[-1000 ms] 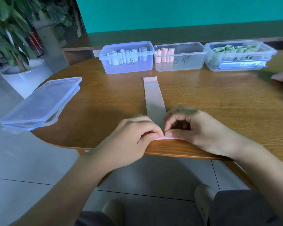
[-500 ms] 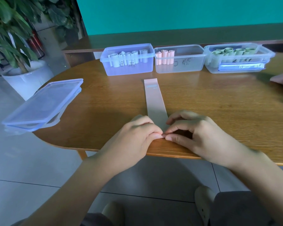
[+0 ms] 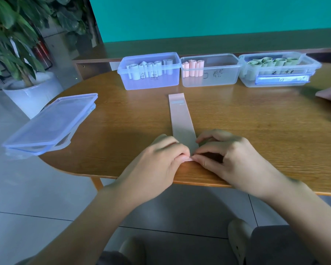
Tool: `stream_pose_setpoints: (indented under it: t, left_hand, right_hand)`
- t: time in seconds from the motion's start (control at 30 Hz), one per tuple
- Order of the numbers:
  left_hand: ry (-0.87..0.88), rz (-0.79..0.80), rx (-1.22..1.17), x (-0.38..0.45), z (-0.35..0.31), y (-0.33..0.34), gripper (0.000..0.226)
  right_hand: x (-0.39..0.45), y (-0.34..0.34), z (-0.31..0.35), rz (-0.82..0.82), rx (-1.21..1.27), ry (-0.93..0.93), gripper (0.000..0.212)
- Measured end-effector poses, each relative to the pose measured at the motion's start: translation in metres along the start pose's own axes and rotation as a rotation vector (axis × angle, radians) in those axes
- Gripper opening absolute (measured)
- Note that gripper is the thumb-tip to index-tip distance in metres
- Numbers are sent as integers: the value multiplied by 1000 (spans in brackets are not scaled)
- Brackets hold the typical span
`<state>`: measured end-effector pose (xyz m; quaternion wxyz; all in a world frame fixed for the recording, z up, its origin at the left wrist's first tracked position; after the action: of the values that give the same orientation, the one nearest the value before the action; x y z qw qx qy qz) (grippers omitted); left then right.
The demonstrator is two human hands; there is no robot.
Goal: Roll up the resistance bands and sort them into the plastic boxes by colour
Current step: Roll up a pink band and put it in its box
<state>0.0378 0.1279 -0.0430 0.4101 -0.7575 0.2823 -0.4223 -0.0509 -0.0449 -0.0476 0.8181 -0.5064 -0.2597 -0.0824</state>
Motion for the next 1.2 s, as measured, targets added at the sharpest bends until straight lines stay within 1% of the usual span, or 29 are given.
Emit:
stream_pose_setpoints:
  t: [0.07, 0.17, 0.27, 0.37, 0.5, 0.57, 0.7, 0.8, 0.9, 1.03, 1.2]
  left_hand:
    - [-50, 19, -43, -1, 4, 1, 26]
    - [-70, 20, -44, -2, 6, 2, 24]
    - [-82, 9, -34, -1, 8, 2, 26]
    - [-106, -5, -48, -1, 8, 1, 30]
    - [-111, -50, -134, -2, 9, -1, 23]
    - [-98, -39, -126, -1, 9, -1, 20]
    - [-129, 8, -106, 5, 9, 1, 14]
    - [-126, 16, -106, 10, 11, 1, 16]
    - [-124, 12, -75, 12, 15, 2, 20]
    - [-137, 4, -35, 12, 15, 2, 27]
    - [-144, -40, -90, 12, 17, -1, 20]
  right_hand:
    - [1, 0, -2, -27, 32, 37, 22]
    - [2, 0, -3, -4, 84, 47, 14]
    - [2, 1, -2, 41, 80, 26, 21]
    - [4, 1, -3, 34, 52, 9, 26]
    - [6, 3, -4, 38, 60, 8, 29]
    - [7, 3, -4, 51, 47, 0, 31]
    - [9, 4, -5, 43, 17, -16, 33]
    - [9, 5, -5, -8, -12, -9, 28]
    - [9, 3, -6, -56, 32, 1, 24]
    - [13, 3, -12, -40, 63, 22, 14]
    - [17, 4, -16, -25, 86, 38, 11]
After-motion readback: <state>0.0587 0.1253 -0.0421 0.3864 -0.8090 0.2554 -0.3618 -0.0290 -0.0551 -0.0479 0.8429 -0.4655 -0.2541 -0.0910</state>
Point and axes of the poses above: each hand's wrist, its own x-axis towards the middle knuckle, its own y-axis out of the palm, z = x × y, the point moved 3 cm from there along x, towards the middle knuckle, and after that the axes turned 6 degrees about -y, right-handed, at the moved point
